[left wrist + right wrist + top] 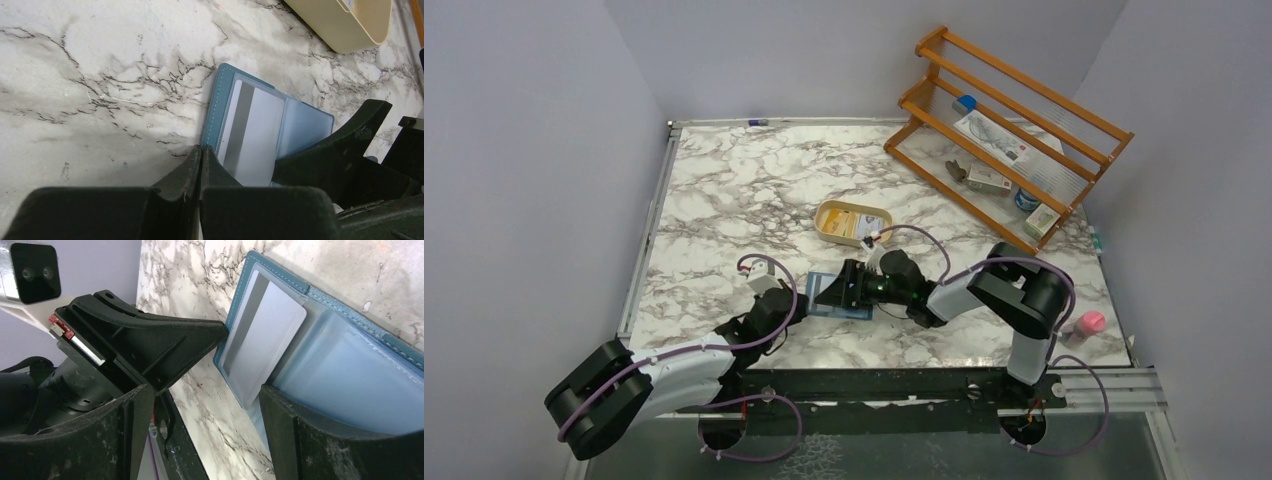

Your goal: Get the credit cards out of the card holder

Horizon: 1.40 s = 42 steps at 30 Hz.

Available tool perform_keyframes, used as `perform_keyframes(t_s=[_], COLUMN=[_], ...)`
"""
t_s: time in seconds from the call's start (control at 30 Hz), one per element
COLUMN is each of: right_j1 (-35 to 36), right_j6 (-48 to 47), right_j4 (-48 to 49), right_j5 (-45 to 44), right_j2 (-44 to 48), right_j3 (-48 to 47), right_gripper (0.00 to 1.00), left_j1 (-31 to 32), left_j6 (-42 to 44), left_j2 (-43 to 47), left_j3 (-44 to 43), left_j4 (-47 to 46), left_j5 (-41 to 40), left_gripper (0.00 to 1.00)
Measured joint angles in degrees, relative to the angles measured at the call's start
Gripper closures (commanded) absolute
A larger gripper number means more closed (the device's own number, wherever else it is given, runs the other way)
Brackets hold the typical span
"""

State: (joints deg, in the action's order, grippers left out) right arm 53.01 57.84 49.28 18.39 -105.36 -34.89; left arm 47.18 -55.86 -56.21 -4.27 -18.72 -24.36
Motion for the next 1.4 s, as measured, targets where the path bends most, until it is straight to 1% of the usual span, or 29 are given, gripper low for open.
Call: perform_keyframes(t_s=[0.3,0.53,0.73,0.83,0.93,1.17,1.3,1.4], right_j1=[0.0,0.5,0.5,0.5,0.5,0.8,0.8,0.8], right_j6=[3.4,6.7,12.4,15.7,17.8,18.7,18.9,19.3], right_j4=[11.4,23.9,33.3,34.6,30.9,3.0,-2.2,-3.0], right_j5=[0.6,0.5,-0.1,-0.5,-0.6,-2.6,-2.9,-2.9], right_j2=[-2.0,-4.1,-9.4,-10.5,-10.0,-1.7,-0.9,-1.1], right_j3=[3.6,8.0,9.0,8.7,7.3,-0.6,-1.5,-1.7], right_gripper=[0.18,0.19,0.19,0.20,0.20,0.20,0.20,0.22], left_j1=[-0.2,-0.2,-0.2,-0.2,-0.2,-0.2,-0.2,-0.2], left_j6=[0.0,0.0,0.0,0.0,0.0,0.0,0.0,0.0], left_j2=[0.1,0.1,0.1,0.1,0.1,0.2,0.1,0.1], left_j3=[0.2,0.2,0.2,0.2,0.2,0.2,0.2,0.2], left_j4=[-0.1,-0.2,-0.2,-0.2,-0.2,-0.2,-0.2,-0.4], left_j5=[-0.5,-0.2,-0.2,-0.3,-0.4,-0.2,0.0,0.3], left_gripper=[1.00,1.00,1.00,1.00,1.00,1.00,1.00,1.00])
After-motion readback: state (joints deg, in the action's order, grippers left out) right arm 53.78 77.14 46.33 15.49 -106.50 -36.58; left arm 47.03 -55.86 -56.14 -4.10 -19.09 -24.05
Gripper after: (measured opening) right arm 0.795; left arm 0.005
